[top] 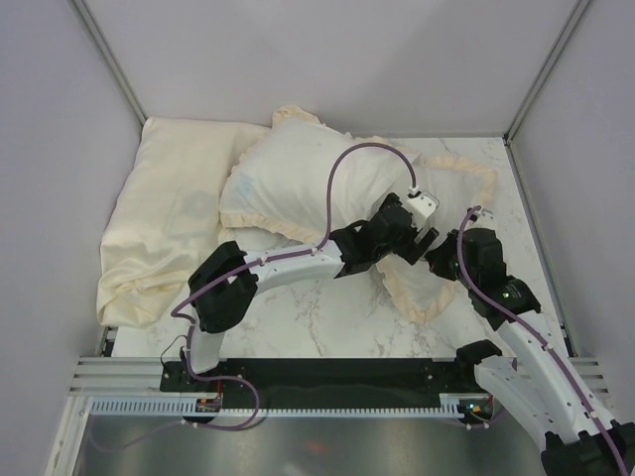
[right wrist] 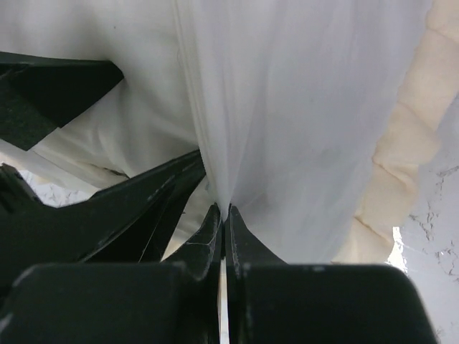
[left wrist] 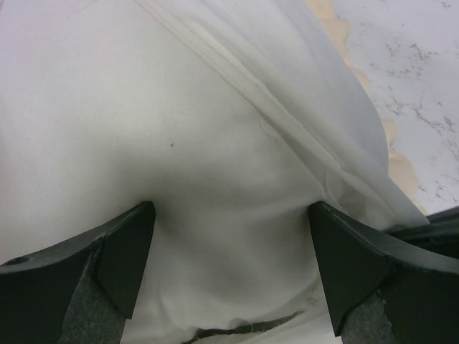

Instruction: Remove the pillowcase from the pillow

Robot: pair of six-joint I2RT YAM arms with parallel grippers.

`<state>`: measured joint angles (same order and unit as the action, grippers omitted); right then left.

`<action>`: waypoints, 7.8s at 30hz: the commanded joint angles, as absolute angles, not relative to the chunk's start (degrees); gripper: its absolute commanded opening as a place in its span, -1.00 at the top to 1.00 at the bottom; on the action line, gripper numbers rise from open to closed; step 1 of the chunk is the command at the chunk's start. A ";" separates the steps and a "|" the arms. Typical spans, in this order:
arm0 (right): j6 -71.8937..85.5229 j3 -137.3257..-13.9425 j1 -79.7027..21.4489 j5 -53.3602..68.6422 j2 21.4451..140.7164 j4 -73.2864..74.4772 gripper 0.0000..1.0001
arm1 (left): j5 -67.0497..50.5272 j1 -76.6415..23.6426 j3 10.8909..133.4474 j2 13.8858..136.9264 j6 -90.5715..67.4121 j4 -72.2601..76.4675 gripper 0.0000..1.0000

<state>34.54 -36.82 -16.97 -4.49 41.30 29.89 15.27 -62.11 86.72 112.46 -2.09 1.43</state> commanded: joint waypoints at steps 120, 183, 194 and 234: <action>30.23 -54.67 -40.43 -22.75 65.49 25.38 1.00 | 5.17 -32.61 50.00 66.09 -19.86 -11.86 0.96; 47.61 -40.97 -21.18 19.25 42.02 8.81 -0.64 | -0.18 -42.53 66.71 77.69 -26.80 3.24 0.95; 54.57 -36.39 -30.23 16.09 46.92 1.70 -0.68 | 3.87 -48.15 66.18 80.86 -26.46 10.37 0.95; 47.11 -32.08 -36.04 -10.90 44.39 15.55 1.00 | 26.36 -49.40 64.07 86.38 -9.31 0.71 -0.69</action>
